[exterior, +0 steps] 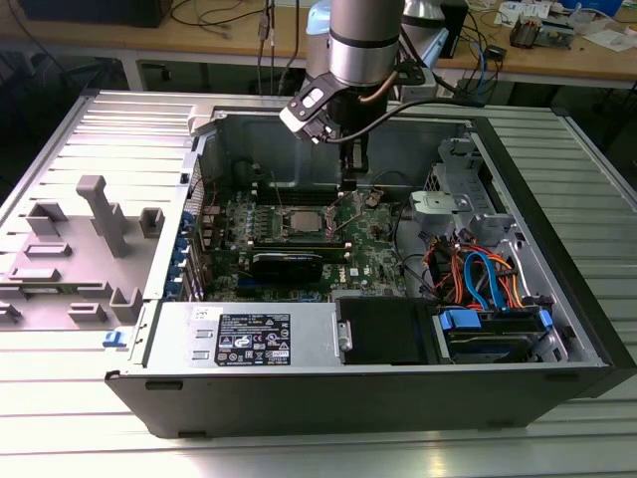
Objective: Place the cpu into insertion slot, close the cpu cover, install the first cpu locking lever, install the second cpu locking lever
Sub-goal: 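Close the cpu cover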
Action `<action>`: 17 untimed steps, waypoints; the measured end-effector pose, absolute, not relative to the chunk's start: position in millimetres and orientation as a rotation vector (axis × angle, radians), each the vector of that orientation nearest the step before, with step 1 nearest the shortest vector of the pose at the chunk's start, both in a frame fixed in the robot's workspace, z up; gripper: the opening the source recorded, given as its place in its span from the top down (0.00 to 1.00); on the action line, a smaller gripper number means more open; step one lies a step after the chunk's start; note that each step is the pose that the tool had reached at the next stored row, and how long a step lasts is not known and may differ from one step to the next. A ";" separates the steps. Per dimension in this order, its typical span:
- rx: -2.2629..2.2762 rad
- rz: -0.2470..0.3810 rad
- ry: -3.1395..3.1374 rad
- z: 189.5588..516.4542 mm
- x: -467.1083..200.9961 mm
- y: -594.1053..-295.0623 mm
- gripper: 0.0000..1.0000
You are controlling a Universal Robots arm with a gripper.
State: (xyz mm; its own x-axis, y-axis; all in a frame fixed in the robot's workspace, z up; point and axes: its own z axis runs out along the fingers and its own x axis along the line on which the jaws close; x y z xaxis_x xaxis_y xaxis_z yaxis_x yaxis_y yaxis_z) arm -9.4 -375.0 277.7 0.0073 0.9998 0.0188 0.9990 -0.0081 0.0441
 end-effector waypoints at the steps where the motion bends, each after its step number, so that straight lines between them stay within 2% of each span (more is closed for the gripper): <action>1: 2.217 0.069 2.200 277.7 -8.9 -375.0 0.89; 17: 2.217 0.069 2.200 277.7 2.3 -375.0 0.89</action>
State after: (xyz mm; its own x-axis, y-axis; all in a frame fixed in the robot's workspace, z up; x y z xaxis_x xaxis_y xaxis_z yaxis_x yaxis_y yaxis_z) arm 2.3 -375.0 277.7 0.0073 0.9998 0.0188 0.9990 -0.0081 0.0440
